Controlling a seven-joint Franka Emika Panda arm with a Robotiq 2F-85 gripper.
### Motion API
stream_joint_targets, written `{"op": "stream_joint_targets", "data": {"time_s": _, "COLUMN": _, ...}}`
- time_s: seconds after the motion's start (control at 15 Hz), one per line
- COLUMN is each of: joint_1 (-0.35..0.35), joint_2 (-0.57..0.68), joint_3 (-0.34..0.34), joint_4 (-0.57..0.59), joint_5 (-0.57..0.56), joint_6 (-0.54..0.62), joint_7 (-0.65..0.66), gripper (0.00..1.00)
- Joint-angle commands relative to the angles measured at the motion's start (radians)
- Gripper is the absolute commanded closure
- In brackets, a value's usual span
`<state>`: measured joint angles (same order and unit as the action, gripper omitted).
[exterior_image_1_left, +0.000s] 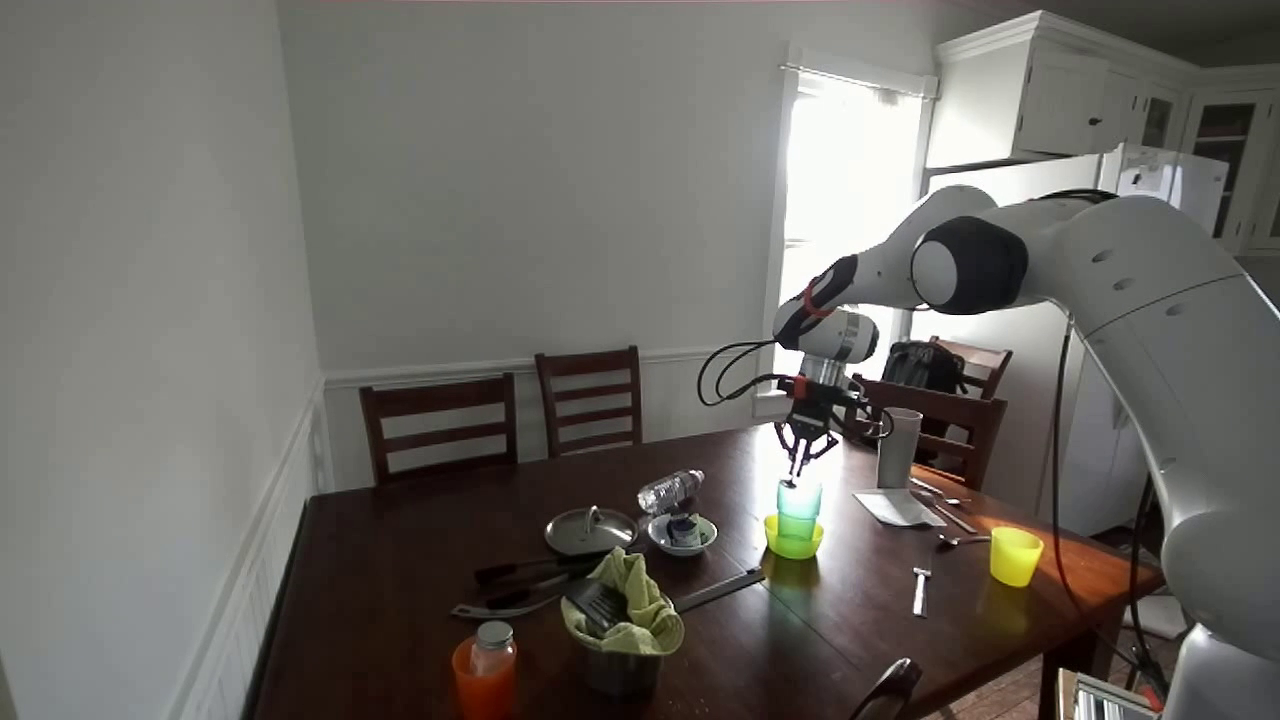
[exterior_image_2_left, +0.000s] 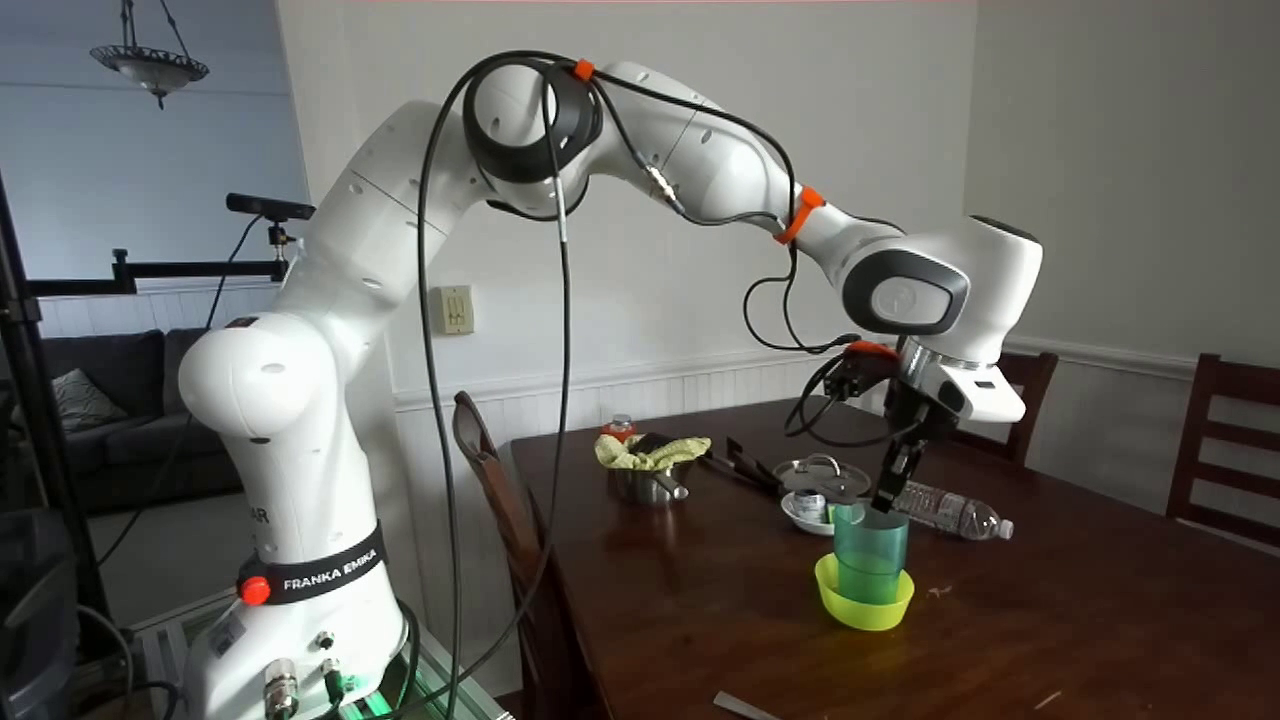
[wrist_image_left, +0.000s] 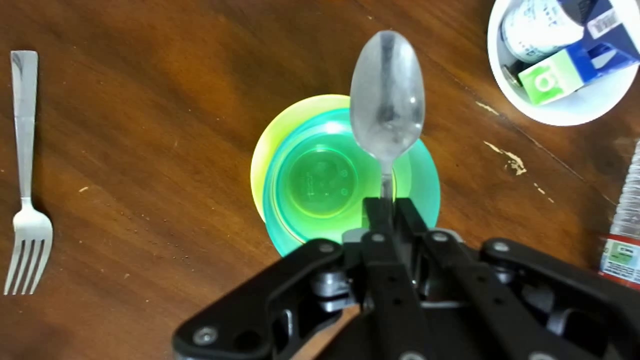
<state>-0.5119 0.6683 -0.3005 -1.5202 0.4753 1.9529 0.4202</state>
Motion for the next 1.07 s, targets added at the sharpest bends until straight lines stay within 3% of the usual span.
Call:
{"op": "stream_joint_targets", "data": {"time_s": 0.0, "joint_1": -0.021, "joint_2": 0.026, "joint_3": 0.012, "joint_4": 0.049, "joint_5": 0.017, "joint_6": -0.034, "joint_7": 0.016, "gripper": 0.98}}
{"op": "stream_joint_targets", "data": {"time_s": 1.0, "joint_1": -0.017, "joint_2": -0.004, "joint_3": 0.009, "joint_4": 0.047, "joint_5": 0.008, "joint_6": -0.043, "joint_7": 0.027, "gripper": 0.98}}
